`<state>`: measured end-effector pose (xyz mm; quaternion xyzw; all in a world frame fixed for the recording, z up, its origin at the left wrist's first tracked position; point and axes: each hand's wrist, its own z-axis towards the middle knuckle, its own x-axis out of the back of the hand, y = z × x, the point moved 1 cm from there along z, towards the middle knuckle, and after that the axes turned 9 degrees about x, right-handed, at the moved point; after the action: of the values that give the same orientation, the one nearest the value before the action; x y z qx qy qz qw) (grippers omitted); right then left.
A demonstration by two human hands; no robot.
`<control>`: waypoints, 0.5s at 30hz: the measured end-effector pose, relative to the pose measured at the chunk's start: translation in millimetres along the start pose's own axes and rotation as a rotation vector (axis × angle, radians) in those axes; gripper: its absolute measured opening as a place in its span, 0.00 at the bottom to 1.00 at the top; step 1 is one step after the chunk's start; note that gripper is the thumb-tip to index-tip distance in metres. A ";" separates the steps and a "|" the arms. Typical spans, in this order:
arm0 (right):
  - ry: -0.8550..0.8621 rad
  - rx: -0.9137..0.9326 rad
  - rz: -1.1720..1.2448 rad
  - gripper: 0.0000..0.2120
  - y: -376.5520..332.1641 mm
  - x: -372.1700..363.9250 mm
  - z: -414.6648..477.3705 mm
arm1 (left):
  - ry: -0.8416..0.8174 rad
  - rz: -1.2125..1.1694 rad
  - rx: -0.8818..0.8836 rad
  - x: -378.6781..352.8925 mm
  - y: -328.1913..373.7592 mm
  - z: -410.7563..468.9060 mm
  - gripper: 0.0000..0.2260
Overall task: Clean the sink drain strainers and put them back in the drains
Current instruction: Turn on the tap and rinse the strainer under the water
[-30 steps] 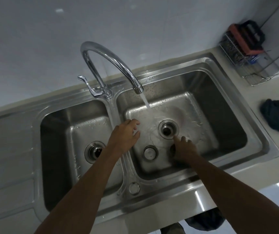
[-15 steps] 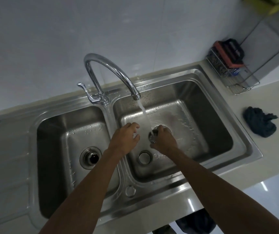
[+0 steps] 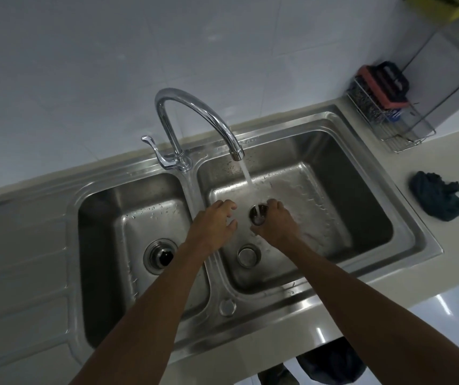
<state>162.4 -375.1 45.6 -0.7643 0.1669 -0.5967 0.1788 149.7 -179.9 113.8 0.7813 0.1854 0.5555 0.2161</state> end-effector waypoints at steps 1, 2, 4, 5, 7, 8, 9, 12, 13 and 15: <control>-0.004 0.020 -0.007 0.43 -1.7 -1.1 -1.5 | 0.000 -0.003 0.003 0.7 -1.5 -0.7 0.17; -0.007 0.043 -0.019 0.42 -2.4 -2.5 -3.0 | 0.000 -0.006 0.005 1.5 -2.8 -1.0 0.17; -0.009 0.061 -0.034 0.41 -0.4 -1.9 -4.9 | -0.004 -0.009 0.007 2.6 -4.4 -0.4 0.17; -0.005 0.052 -0.038 0.41 1.0 0.4 -4.0 | -0.005 -0.011 0.007 3.2 -4.6 0.0 0.17; 0.014 0.018 -0.043 0.43 0.6 7.0 0.8 | 0.000 -0.017 0.003 4.8 -4.3 0.8 0.17; 0.022 0.009 -0.046 0.42 -1.7 8.9 3.4 | 0.005 -0.022 0.002 5.8 -4.4 1.1 0.17; 0.029 0.012 -0.047 0.42 -5.2 9.3 4.6 | 0.010 -0.028 0.005 6.6 -5.0 1.4 0.17; 0.031 0.072 -0.049 0.40 -11.5 2.6 -1.3 | 0.012 -0.024 0.015 7.9 -8.9 1.3 0.17; 0.020 0.092 -0.060 0.40 -10.2 0.6 -4.1 | 0.008 -0.021 0.016 8.2 -10.2 1.0 0.17; -0.001 0.077 -0.051 0.40 -4.6 2.0 -4.0 | -0.002 -0.022 0.014 9.1 -12.2 0.0 0.17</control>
<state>159.2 -372.4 50.4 -0.7612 0.1241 -0.6065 0.1931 151.9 -164.9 114.4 0.7811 0.1977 0.5511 0.2168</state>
